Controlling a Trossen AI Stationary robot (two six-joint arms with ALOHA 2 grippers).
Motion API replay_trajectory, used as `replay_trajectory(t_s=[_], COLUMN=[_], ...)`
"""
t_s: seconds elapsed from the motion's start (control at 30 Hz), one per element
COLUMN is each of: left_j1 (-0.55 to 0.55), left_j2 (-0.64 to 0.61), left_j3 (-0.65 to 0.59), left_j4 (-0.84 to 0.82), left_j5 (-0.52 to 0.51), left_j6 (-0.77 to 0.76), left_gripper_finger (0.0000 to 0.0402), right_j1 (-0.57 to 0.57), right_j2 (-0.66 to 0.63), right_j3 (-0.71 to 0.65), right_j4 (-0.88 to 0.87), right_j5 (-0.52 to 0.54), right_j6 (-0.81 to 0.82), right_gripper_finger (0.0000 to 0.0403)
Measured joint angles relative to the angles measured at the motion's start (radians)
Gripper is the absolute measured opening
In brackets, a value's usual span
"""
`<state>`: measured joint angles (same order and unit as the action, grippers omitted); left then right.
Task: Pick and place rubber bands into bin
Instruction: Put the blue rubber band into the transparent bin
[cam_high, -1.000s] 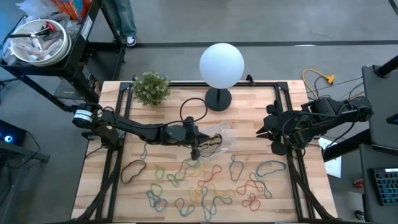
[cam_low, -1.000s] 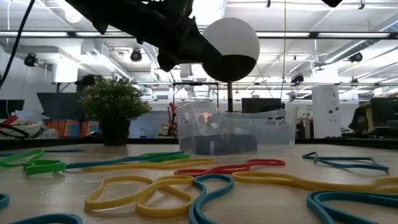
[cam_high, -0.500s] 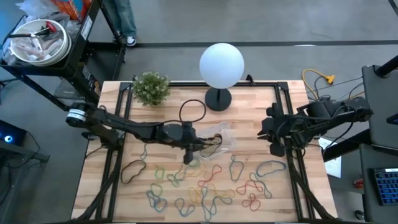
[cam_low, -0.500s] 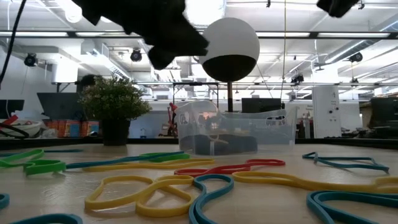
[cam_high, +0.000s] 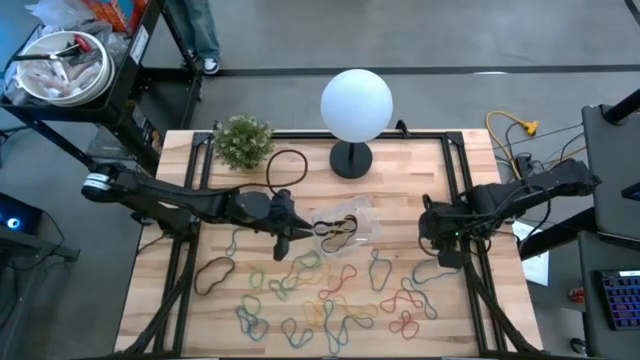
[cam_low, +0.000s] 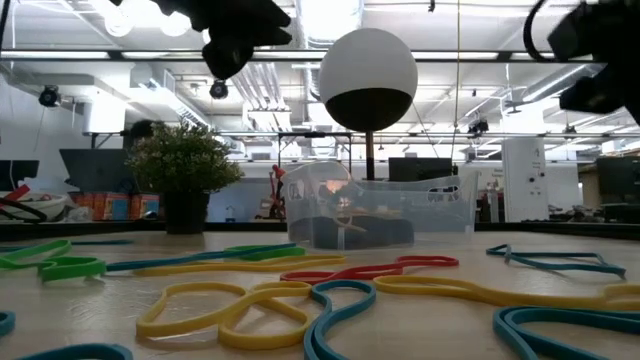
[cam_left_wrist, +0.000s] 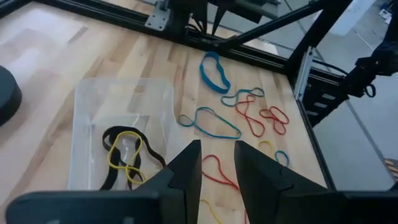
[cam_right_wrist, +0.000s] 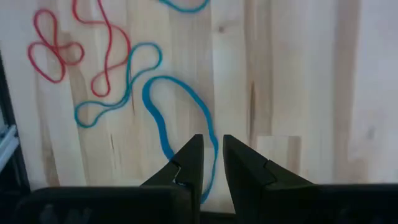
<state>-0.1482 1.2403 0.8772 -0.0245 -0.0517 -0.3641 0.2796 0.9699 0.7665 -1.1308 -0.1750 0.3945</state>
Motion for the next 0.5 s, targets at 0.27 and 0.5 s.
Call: replay_trajectory(t_s=[0.27, 0.5], left_j1=[-0.019, -0.032], left_j2=[-0.013, -0.013], left_j3=[-0.001, -0.001], left_j4=[-0.042, -0.080], left_j5=[0.001, 0.000], left_j6=[-0.023, -0.024], left_gripper_finger=[0.0079, 0.0080], right_j1=[0.046, 0.103], right_j2=[-0.001, -0.001], right_j3=[-0.116, -0.211], right_j4=[0.191, 0.251], right_j5=[-0.007, 0.049], right_j6=[0.006, 0.028], right_gripper_finger=[0.0056, 0.0056])
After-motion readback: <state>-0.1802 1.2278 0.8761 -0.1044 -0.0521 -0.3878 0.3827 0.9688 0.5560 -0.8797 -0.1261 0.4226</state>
